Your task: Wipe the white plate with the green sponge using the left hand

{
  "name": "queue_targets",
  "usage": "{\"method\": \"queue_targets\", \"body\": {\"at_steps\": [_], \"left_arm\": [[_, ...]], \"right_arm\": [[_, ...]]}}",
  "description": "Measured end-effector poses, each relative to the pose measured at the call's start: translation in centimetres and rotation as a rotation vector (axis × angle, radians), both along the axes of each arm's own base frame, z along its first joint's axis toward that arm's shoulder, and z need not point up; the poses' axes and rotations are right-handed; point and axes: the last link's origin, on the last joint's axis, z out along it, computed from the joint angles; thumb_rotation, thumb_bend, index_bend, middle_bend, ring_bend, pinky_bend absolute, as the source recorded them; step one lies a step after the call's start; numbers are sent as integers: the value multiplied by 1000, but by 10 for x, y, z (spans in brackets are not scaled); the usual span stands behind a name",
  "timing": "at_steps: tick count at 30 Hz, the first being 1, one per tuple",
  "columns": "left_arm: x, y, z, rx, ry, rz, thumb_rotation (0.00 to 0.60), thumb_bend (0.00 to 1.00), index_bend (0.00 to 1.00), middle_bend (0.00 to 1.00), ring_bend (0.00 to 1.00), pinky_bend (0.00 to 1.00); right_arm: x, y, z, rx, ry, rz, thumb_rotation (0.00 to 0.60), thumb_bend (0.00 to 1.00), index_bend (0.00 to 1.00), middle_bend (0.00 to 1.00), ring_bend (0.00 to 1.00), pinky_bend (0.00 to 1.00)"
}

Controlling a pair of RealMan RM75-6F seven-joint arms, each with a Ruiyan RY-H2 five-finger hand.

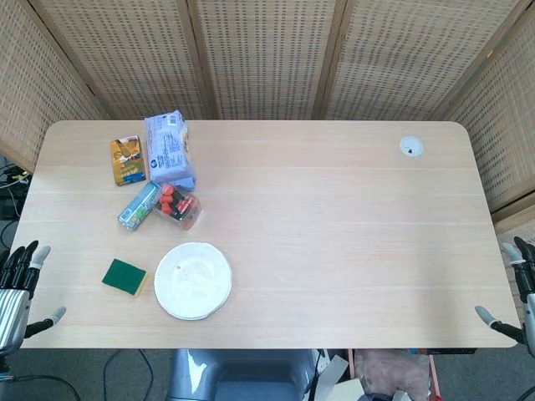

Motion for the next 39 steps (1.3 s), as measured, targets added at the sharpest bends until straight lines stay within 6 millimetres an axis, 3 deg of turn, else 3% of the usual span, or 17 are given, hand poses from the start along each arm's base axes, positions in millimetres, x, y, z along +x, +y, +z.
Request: {"method": "queue_targets", "body": {"at_steps": [12,21,28,39], "left_arm": [[-5,9,-11,-99,10,10,600,0,0,0,0,0],[-24,60,-51,-382,26,-33,600,0,0,0,0,2],[-48,96,-82,-502,147,-97,600,0,11,10,0,97],[-56,123,-129,-619,194,-141,600,0,84,79,46,151]], "right_arm": [[0,-1,-1,9,-6,-4,600,0,0,0,0,0],[-2,-6,-3,16,2,-29,600,0,0,0,0,0],[-2,-8,-7,15,17,-36,600,0,0,0,0,0],[-2,-13,-15,40,27,-48,600,0,0,0,0,0]]}}
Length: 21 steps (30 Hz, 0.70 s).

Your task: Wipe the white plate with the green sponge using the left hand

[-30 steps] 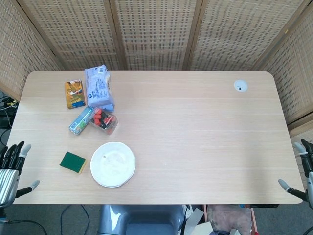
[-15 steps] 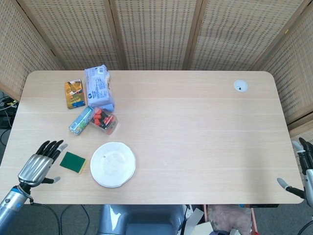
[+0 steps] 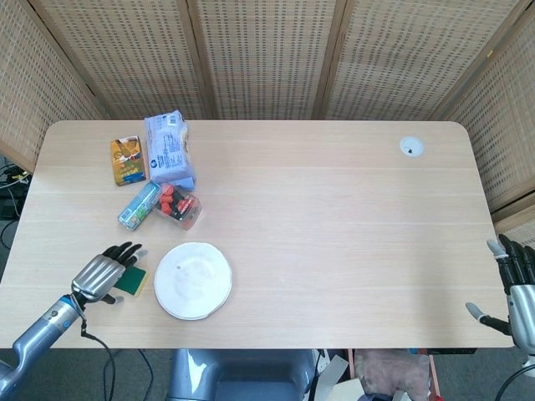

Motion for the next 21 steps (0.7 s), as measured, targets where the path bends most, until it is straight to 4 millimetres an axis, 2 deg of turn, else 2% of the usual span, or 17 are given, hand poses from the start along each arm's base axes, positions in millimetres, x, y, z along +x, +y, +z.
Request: {"method": "queue_targets", "body": {"at_steps": [5,7,10,14,18,21], "left_arm": [[-2,2,-8,-15,30,-12,600,0,132,104,86,148],[-2,1,-10,-17,27,-12,600,0,165,138,115,153],[-1,2,-12,-9,19,-25,600,0,266,218,176,191],[-2,3,-15,-3,25,-35,600,0,323,278,229,239],[-2,4,-16,6,24,-35,600,0,421,353,295,297],[-1,4,-15,16,11,-37,600,0,473,392,335,304]], "right_arm": [[-1,-1,2,-6,-8,-5,600,0,0,0,0,0],[-2,-1,2,-9,-12,-8,600,0,0,0,0,0],[-2,-2,3,-11,-15,-9,600,0,0,0,0,0],[-2,-2,3,-8,-18,-8,600,0,0,0,0,0],[-2,-2,3,-7,-20,-7,600,0,0,0,0,0],[-2,-1,4,-9,-22,-6,600,0,0,0,0,0]]}}
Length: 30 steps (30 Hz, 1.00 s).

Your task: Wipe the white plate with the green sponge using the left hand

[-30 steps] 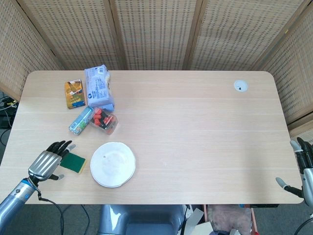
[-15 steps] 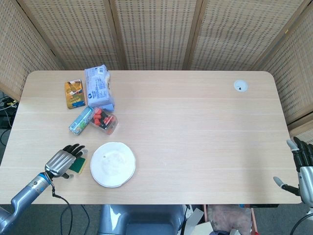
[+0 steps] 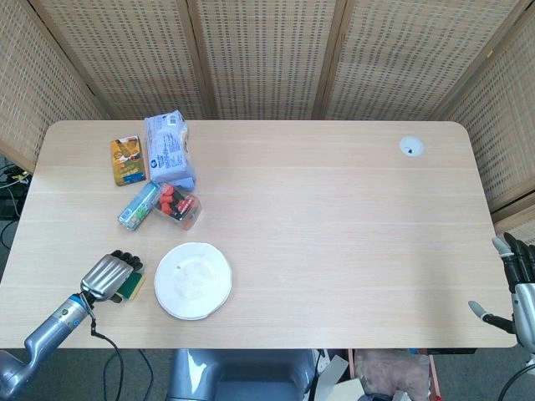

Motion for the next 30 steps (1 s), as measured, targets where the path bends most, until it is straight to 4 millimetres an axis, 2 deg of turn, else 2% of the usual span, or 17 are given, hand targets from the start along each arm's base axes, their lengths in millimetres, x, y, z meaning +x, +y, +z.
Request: {"method": "queue_targets", "body": {"at_steps": [6,10,14,20,25,30], "left_arm": [[8,3,19,53,-87,-39,600,0,514,425,365,326],[25,5,36,86,-232,-67,600,0,522,432,375,336],[47,8,37,74,-362,-57,600,0,522,432,375,337],[78,20,18,3,-503,35,600,0,522,432,375,338],[99,33,-15,-47,-586,147,600,0,522,432,375,339],[107,38,-34,-75,-627,208,600,0,522,432,375,338]], "right_arm": [[0,1,2,-2,-9,1,600,0,0,0,0,0],[0,1,3,-6,-14,2,600,0,0,0,0,0],[1,2,3,-5,-14,6,600,0,0,0,0,0],[1,2,0,8,-2,9,600,0,0,0,0,0],[2,2,-3,17,1,9,600,0,0,0,0,0],[2,1,-3,20,1,8,600,0,0,0,0,0]]}}
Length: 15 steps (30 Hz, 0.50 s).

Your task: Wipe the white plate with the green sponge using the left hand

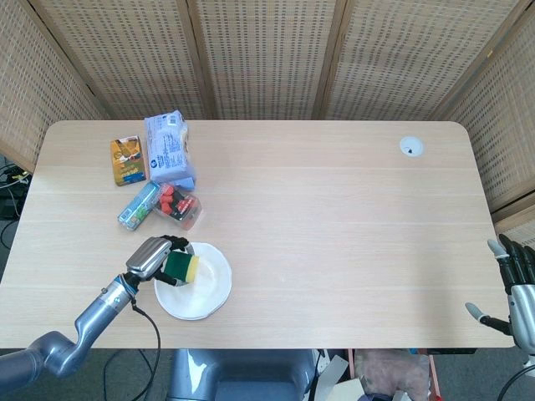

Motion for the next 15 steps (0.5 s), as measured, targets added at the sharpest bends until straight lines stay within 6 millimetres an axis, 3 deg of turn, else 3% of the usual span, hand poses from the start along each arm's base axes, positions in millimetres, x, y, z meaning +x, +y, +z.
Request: {"method": "queue_targets", "body": {"at_steps": [15], "left_arm": [[-12,9,-13,8,-25,68,600,0,523,432,375,338]], "right_arm": [[-2,-1,5,-8,-23,-8,600,0,0,0,0,0]]}}
